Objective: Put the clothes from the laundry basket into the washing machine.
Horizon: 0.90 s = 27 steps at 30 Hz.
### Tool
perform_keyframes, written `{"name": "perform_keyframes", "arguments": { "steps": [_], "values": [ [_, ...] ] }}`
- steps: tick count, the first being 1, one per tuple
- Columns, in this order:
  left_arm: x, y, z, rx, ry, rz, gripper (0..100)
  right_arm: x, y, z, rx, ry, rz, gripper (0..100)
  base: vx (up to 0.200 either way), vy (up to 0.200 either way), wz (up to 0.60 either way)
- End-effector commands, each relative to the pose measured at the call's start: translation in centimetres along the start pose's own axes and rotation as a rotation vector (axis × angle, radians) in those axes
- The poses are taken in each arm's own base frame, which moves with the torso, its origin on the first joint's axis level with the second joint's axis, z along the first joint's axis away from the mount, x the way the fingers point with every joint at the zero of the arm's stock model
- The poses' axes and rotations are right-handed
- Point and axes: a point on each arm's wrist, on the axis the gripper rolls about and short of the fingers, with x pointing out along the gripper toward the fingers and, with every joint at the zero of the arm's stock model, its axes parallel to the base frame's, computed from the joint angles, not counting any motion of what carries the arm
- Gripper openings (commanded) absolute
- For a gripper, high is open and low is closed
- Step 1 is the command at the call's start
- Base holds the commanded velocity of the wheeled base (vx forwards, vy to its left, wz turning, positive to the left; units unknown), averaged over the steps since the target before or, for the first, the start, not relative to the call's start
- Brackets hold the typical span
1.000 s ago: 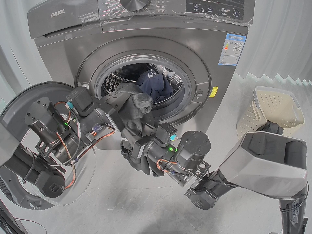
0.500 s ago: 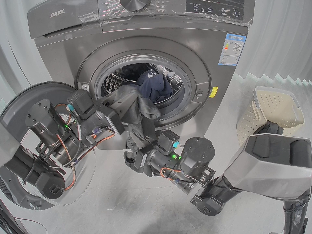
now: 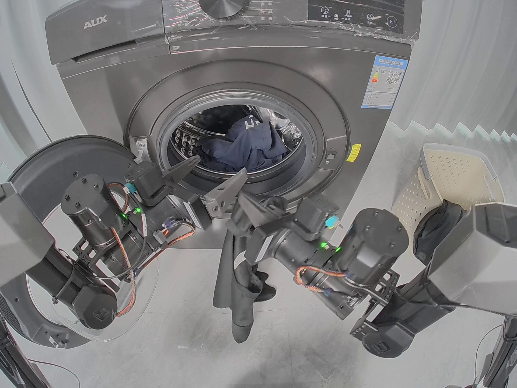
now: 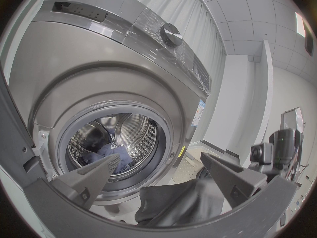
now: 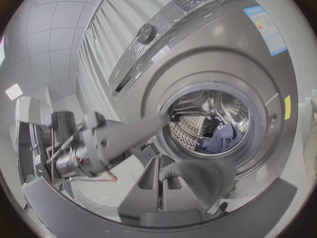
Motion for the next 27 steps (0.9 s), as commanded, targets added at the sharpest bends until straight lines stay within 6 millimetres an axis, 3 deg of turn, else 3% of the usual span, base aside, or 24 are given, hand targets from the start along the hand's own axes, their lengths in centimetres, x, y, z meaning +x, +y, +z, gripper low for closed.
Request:
{"name": "perform_keyframes", "arguments": {
  "steps": [1,9,19,22,27],
  "values": [
    [0.0,0.7,-0.2,0.003,0.005,0.023,100,-0.1,-1.0,2.3,-0.001,-0.054,-0.039,0,0.000,0.000,0.00],
    [-0.3,1.4,-0.2,0.012,0.011,0.042,100,0.6,-2.9,3.1,-0.011,-0.091,-0.113,0,0.000,0.000,0.00],
    [-1.9,-0.4,-2.5,-0.004,0.128,-0.007,100,1.8,-3.2,4.1,-0.011,-0.134,-0.119,0,0.000,0.000,0.00],
    [-3.2,-1.6,-5.1,-0.010,0.251,-0.066,100,2.3,-2.8,4.5,-0.013,-0.134,-0.112,0,0.000,0.000,0.00],
    [-2.8,-1.6,-8.1,0.051,0.335,-0.096,100,2.8,-2.3,5.0,-0.014,-0.142,-0.102,0,0.000,0.000,0.00]
  ]
}}
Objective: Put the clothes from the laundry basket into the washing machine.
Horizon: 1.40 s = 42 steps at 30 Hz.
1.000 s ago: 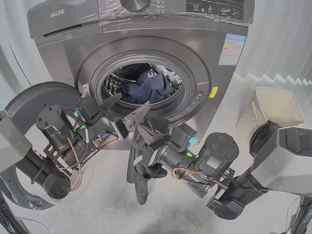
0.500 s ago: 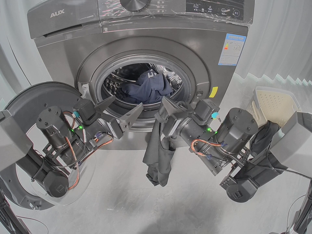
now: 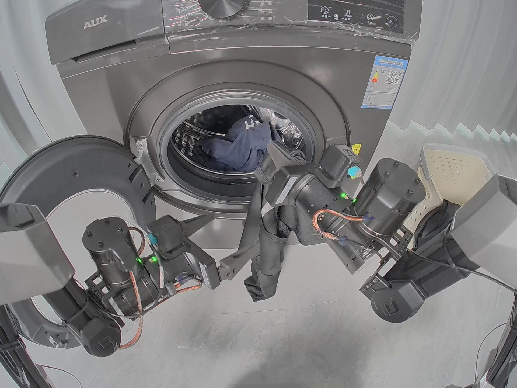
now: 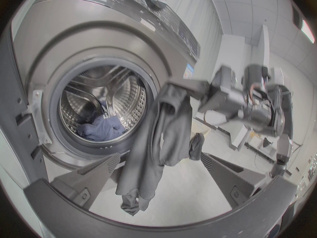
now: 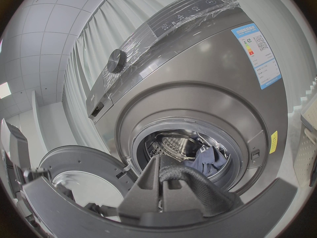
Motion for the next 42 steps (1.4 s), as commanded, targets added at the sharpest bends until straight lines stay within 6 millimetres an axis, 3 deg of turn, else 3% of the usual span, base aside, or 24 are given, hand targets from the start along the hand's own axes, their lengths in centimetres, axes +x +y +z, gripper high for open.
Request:
{"name": "perform_keyframes", "arguments": {
  "steps": [1,6,11,24,35,42],
  "values": [
    [0.9,-0.2,-3.0,0.016,0.098,-0.024,100,0.5,0.6,0.6,0.004,-0.020,0.014,0,0.000,0.000,0.00],
    [1.7,0.1,-5.5,0.009,0.171,-0.033,100,0.8,0.5,0.9,0.003,-0.033,0.011,0,0.000,0.000,0.00],
    [2.0,0.3,-6.6,0.003,0.196,-0.029,100,0.8,0.7,0.9,0.005,-0.033,0.014,0,0.000,0.000,0.00],
    [6.1,1.5,-9.9,0.005,0.190,-0.016,100,0.6,1.0,0.9,0.009,-0.029,0.020,0,0.000,0.000,0.00],
    [9.2,2.7,-10.5,0.014,0.112,0.010,100,0.3,2.0,0.7,0.018,-0.019,0.044,0,0.000,0.000,0.00],
    [9.8,3.6,-11.2,0.022,0.104,0.055,100,0.2,2.2,0.7,0.021,-0.017,0.051,0,0.000,0.000,0.00]
  ]
}}
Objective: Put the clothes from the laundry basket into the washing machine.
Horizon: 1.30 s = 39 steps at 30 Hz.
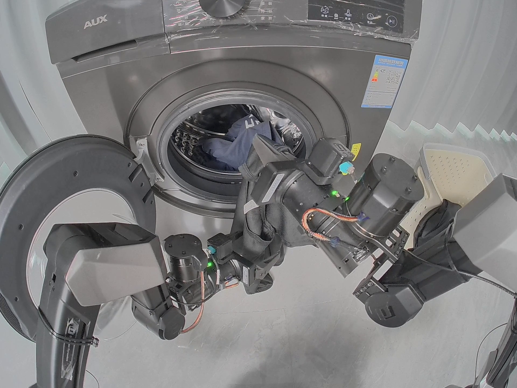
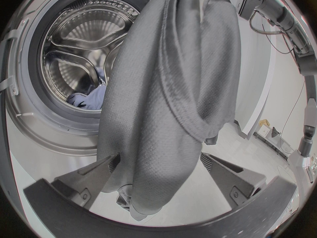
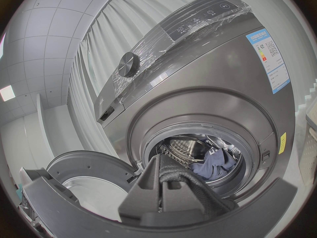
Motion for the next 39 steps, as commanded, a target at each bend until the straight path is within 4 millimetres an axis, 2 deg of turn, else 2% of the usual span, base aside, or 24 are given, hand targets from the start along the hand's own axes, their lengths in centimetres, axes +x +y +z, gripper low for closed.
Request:
{"name": "perform_keyframes", "arguments": {
  "steps": [1,7,14,16,17,19,20,23,25,26,31,33,39],
  "values": [
    [0.3,0.4,-0.8,-0.001,0.012,0.011,0,0.0,0.1,0.1,0.000,-0.003,0.002,0,0.000,0.000,0.00],
    [0.1,0.7,0.0,-0.001,-0.006,0.041,0,-0.1,-0.6,0.1,-0.006,-0.001,-0.014,0,0.000,0.000,0.00],
    [-1.7,0.5,3.8,0.007,-0.070,0.046,0,-1.4,-1.6,0.3,-0.015,0.028,-0.038,0,0.000,0.000,0.00],
    [-2.0,0.5,4.0,0.008,-0.071,0.049,0,-1.5,-1.7,0.4,-0.015,0.029,-0.041,0,0.000,0.000,0.00],
    [-3.0,0.3,5.0,0.012,-0.077,0.046,0,-2.1,-2.1,0.8,-0.017,0.035,-0.052,0,0.000,0.000,0.00],
    [-3.5,0.2,5.4,0.012,-0.077,0.043,0,-2.3,-2.2,0.9,-0.017,0.037,-0.055,0,0.000,0.000,0.00],
    [-4.7,-0.1,6.1,0.011,-0.079,0.038,0,-3.0,-2.5,1.2,-0.021,0.041,-0.063,0,0.000,0.000,0.00],
    [-6.4,-0.7,7.6,0.013,-0.094,0.030,0,-4.2,-2.9,1.3,-0.026,0.060,-0.070,0,0.000,0.000,0.00],
    [-6.6,-0.8,7.8,0.012,-0.100,0.029,0,-4.4,-2.9,1.3,-0.027,0.064,-0.071,0,0.000,0.000,0.00],
    [-7.8,-1.1,9.4,0.018,-0.134,0.026,0,-5.5,-3.0,1.5,-0.030,0.086,-0.075,0,0.000,0.000,0.00],
    [-10.3,-2.3,11.4,0.023,-0.176,-0.007,0,-7.5,-3.1,2.4,-0.033,0.104,-0.071,0,0.000,0.000,0.00],
    [-11.1,-2.7,11.9,0.023,-0.188,-0.027,0,-7.9,-3.2,2.6,-0.036,0.105,-0.074,0,0.000,0.000,0.00],
    [-11.2,-2.6,12.1,0.025,-0.194,-0.027,0,-8.2,-2.9,2.6,-0.030,0.103,-0.055,0,0.000,0.000,0.00]
  ]
}}
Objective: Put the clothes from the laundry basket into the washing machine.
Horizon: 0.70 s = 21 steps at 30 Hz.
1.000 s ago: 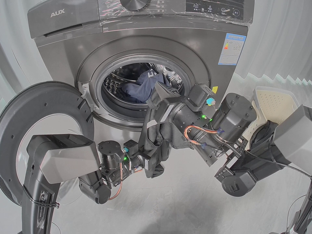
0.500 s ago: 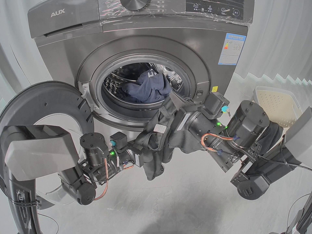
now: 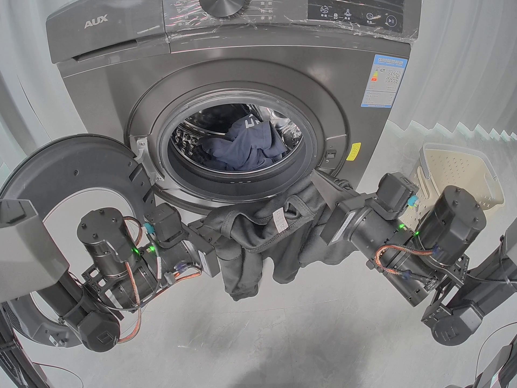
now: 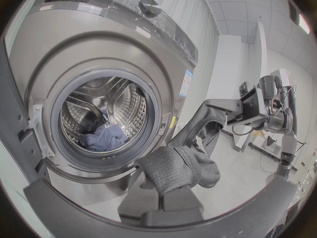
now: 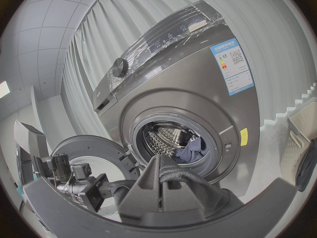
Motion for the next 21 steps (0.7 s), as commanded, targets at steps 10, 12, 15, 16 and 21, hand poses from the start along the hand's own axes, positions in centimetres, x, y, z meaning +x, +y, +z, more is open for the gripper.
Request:
{"name": "perform_keyframes", "arguments": {
  "steps": [10,12,15,16,21],
  "values": [
    [-1.0,-0.1,2.6,0.016,-0.085,0.006,0,-0.4,0.1,1.0,0.006,-0.038,0.006,0,0.000,0.000,0.00],
    [-1.0,0.0,2.8,0.018,-0.094,0.007,0,-0.4,0.1,1.1,0.006,-0.039,0.003,0,0.000,0.000,0.00],
    [-1.1,0.2,3.5,0.024,-0.117,0.015,0,-0.5,0.0,1.2,0.006,-0.044,0.003,0,0.000,0.000,0.00],
    [-1.1,0.2,3.6,0.026,-0.123,0.016,0,-0.5,0.0,1.2,0.006,-0.045,-0.002,0,0.000,0.000,0.00],
    [-1.0,0.9,4.2,0.035,-0.148,0.037,0,-0.3,-1.2,1.0,-0.007,-0.038,-0.037,0,0.000,0.000,0.00]
  ]
}}
